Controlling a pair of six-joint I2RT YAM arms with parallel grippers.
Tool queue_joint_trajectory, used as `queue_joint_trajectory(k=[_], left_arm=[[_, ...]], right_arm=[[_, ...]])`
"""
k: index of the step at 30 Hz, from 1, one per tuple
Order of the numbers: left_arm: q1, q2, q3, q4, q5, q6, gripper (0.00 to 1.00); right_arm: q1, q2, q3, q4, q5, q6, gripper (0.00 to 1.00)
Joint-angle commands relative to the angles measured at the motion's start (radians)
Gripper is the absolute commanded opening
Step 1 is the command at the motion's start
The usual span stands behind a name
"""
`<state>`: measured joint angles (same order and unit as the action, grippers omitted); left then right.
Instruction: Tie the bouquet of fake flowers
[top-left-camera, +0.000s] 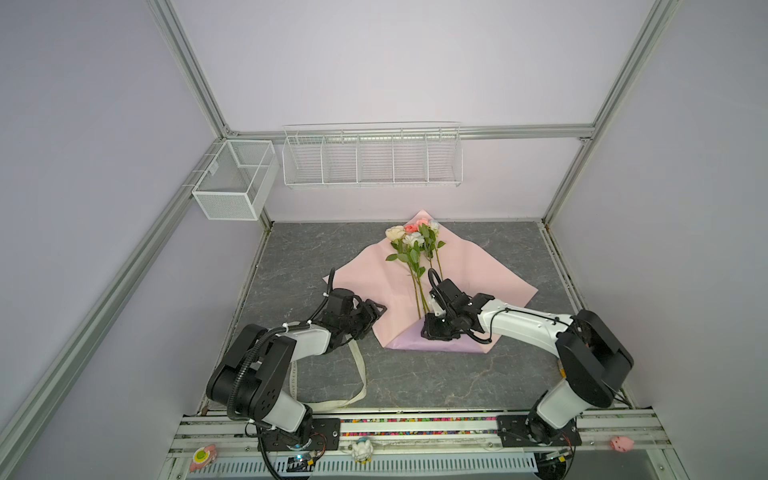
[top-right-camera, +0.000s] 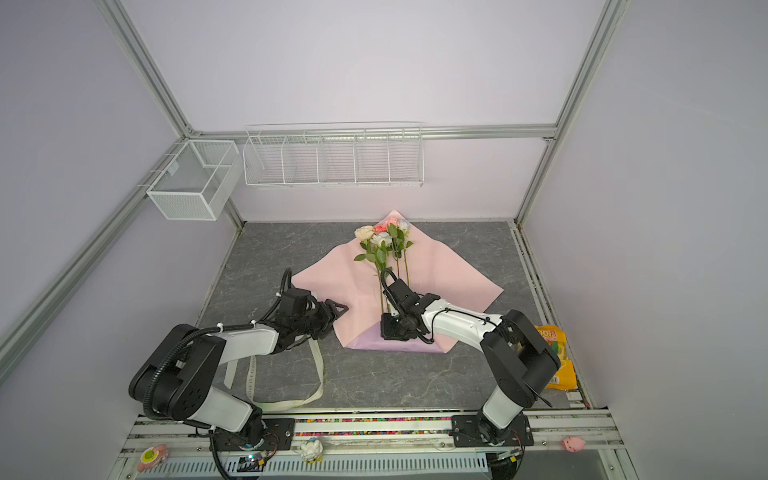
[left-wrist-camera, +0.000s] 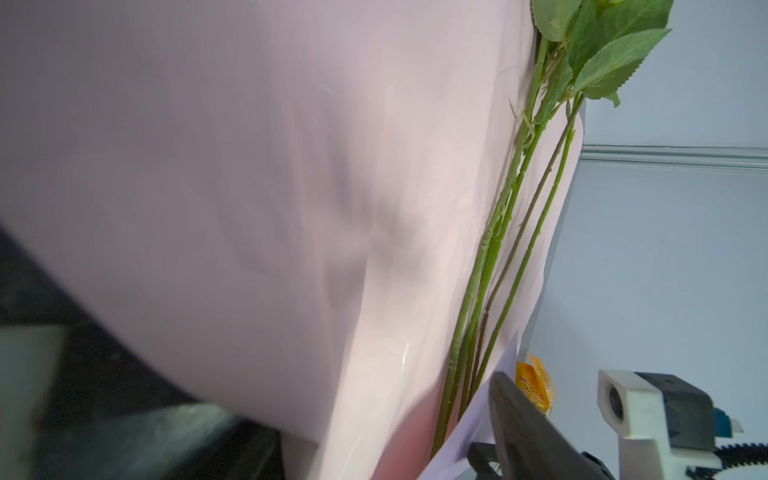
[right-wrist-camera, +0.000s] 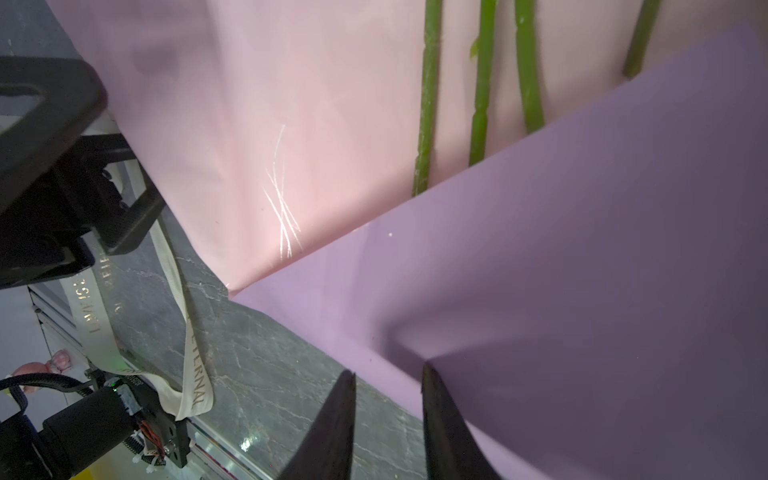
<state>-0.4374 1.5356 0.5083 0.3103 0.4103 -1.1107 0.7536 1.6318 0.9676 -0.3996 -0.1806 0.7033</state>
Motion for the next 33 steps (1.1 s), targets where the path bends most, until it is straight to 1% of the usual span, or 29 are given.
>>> queue_joint_trajectory(k=[1, 5, 7, 11, 15, 17, 19, 20, 25, 26, 28, 31, 33], left_arm=[[0.004, 0.016, -0.023, -0.001, -0.002, -0.045, 0.71], [0.004, -0.009, -0.016, 0.044, 0.000, -0.056, 0.71], [0.002, -0.022, -0.011, 0.049, -0.004, -0.058, 0.69], [-0.008, -0.041, -0.013, 0.047, -0.018, -0.064, 0.58], [-0.018, -0.023, -0.002, 0.043, 0.008, -0.051, 0.46], [-0.021, -0.013, 0.001, 0.046, 0.019, -0.048, 0.42], [-0.024, -0.014, 0.002, 0.041, 0.018, -0.048, 0.36], [-0.027, -0.019, 0.004, 0.039, 0.014, -0.046, 0.35], [-0.054, -0.075, 0.033, -0.047, -0.049, -0.015, 0.26], [-0.058, -0.080, 0.045, -0.071, -0.055, -0.005, 0.24], [-0.062, -0.090, 0.064, -0.100, -0.057, 0.009, 0.17], [-0.069, -0.107, 0.082, -0.118, -0.065, 0.018, 0.10], [-0.072, -0.107, 0.095, -0.134, -0.066, 0.018, 0.08]], right_arm=[[0.005, 0.001, -0.006, -0.009, 0.000, 0.003, 0.31], [0.004, 0.015, 0.008, -0.009, -0.012, -0.011, 0.31], [0.005, 0.015, 0.014, -0.018, -0.018, -0.018, 0.32], [0.004, 0.007, 0.008, -0.012, -0.025, -0.029, 0.33], [0.006, 0.016, 0.000, 0.010, -0.039, -0.022, 0.32], [0.005, 0.016, -0.004, 0.016, -0.042, -0.017, 0.33], [0.006, 0.019, -0.002, 0.005, -0.043, -0.018, 0.32], [0.005, 0.022, 0.003, -0.001, -0.044, -0.022, 0.32], [0.005, 0.030, 0.008, -0.010, -0.062, -0.046, 0.29], [0.006, 0.031, 0.007, -0.008, -0.064, -0.049, 0.28], [0.006, 0.038, 0.009, -0.016, -0.059, -0.051, 0.27], [0.006, 0.056, 0.014, -0.028, -0.043, -0.056, 0.25], [0.006, 0.068, 0.017, -0.033, -0.032, -0.061, 0.24]])
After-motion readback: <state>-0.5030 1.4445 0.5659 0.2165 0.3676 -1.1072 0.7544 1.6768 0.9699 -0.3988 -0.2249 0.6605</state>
